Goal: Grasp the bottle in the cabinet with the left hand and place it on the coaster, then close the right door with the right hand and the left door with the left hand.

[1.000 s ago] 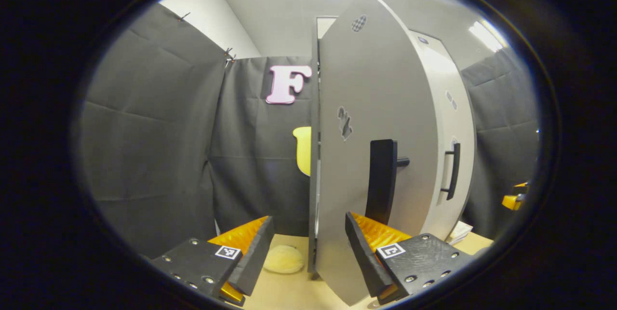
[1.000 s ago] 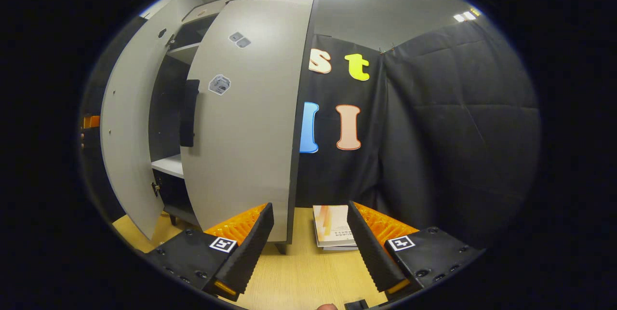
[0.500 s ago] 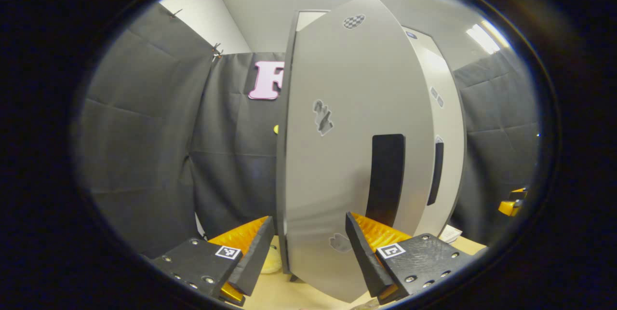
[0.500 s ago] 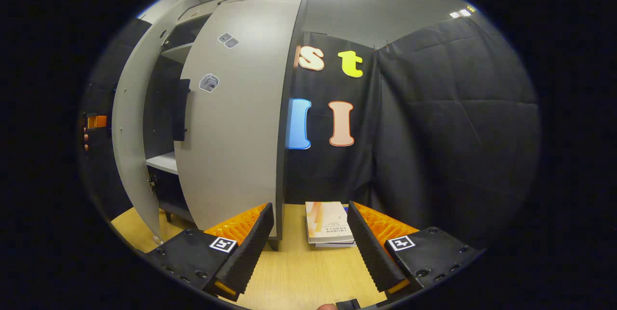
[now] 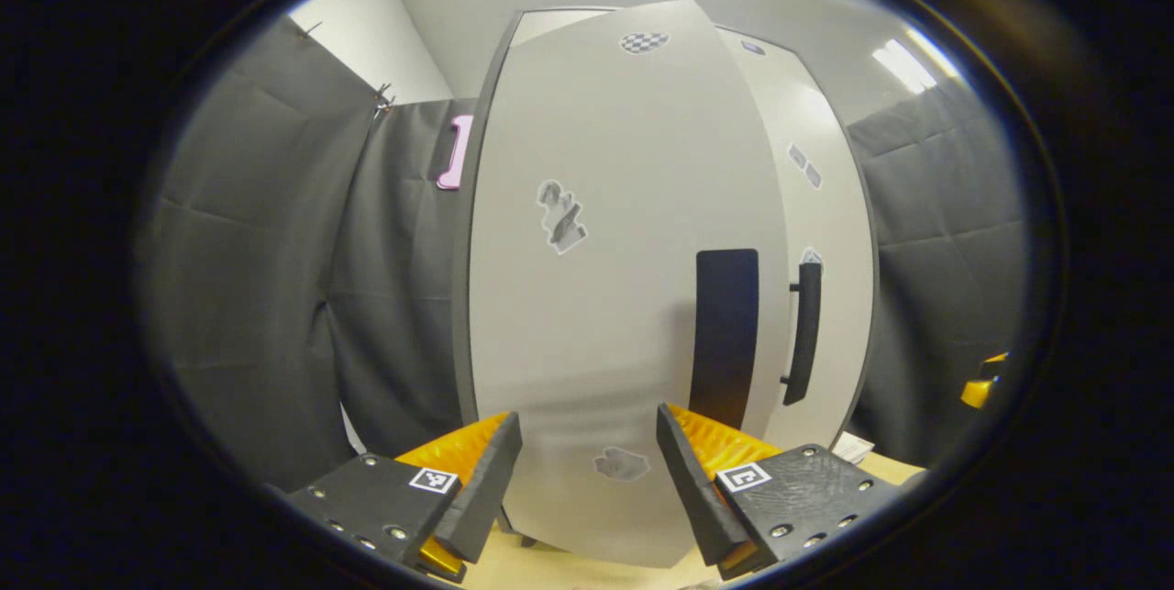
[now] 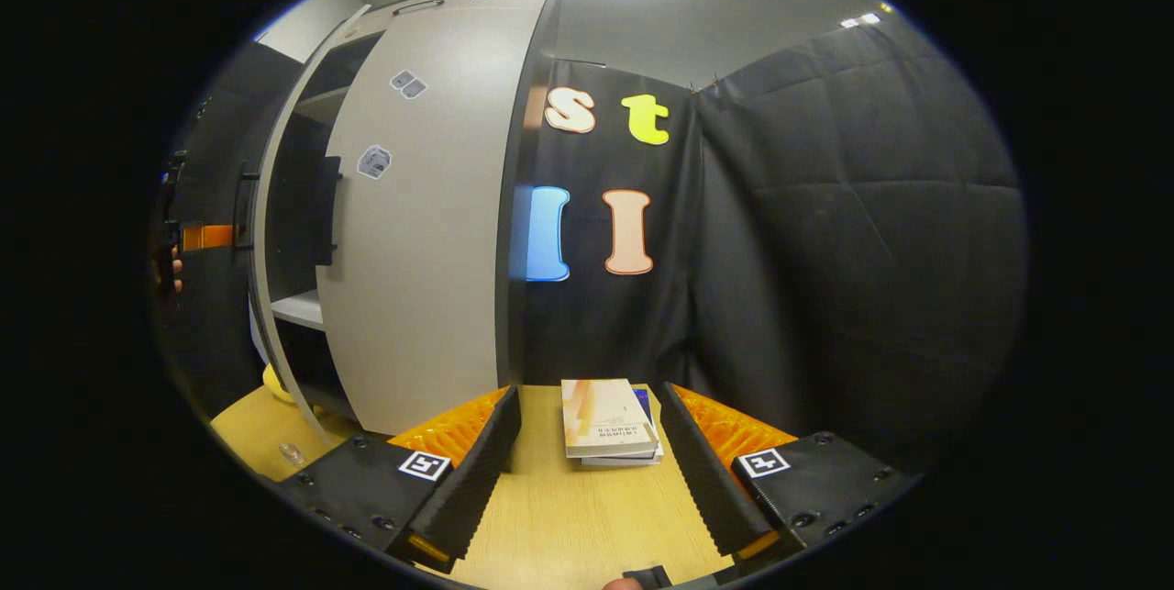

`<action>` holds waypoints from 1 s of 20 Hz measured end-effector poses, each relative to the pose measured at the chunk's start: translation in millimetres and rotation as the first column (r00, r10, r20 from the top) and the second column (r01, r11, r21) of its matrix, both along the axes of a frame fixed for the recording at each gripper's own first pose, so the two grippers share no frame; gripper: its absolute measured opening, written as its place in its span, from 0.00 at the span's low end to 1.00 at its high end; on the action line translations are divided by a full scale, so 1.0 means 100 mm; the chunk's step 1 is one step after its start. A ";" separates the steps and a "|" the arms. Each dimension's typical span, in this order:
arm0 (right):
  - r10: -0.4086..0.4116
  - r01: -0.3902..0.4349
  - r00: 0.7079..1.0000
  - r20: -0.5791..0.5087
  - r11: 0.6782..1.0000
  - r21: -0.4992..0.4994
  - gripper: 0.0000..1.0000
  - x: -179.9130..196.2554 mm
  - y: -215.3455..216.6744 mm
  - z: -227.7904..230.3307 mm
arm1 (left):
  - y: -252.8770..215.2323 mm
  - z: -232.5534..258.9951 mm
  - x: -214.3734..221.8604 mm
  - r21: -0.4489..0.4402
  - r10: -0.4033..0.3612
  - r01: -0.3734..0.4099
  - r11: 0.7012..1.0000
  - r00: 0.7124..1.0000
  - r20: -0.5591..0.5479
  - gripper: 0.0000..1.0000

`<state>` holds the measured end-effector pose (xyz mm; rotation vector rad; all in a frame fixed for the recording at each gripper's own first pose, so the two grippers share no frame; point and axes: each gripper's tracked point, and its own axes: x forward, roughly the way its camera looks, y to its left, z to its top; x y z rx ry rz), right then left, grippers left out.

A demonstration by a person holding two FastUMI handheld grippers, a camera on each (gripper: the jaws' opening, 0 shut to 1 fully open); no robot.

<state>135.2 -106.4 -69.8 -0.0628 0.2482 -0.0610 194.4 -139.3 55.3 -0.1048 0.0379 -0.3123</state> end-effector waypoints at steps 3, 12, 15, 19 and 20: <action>0.006 -0.006 1.000 0.006 1.000 0.019 0.98 0.00 -0.01 0.02 | 0.01 0.00 -0.03 0.014 0.016 -0.016 1.000 1.000 0.014 0.87; 0.118 -0.121 0.990 0.073 0.992 0.030 0.98 0.05 0.04 0.29 | 0.26 0.12 -0.57 0.105 0.153 -0.161 0.981 0.985 0.078 0.87; 0.153 -0.158 0.984 0.092 0.986 0.049 0.98 0.02 0.15 0.38 | 0.38 0.08 -0.84 0.125 0.187 -0.196 0.973 0.979 0.078 0.87; 0.179 -0.187 0.977 0.115 0.980 0.062 0.98 -0.08 0.34 0.52 | 0.68 0.00 -1.12 0.154 0.224 -0.233 0.960 0.972 0.074 0.87; 0.181 -0.189 0.976 0.120 0.980 0.060 0.98 -0.11 0.38 0.55 | 0.75 -0.01 -1.16 0.157 0.228 -0.237 0.959 0.971 0.073 0.87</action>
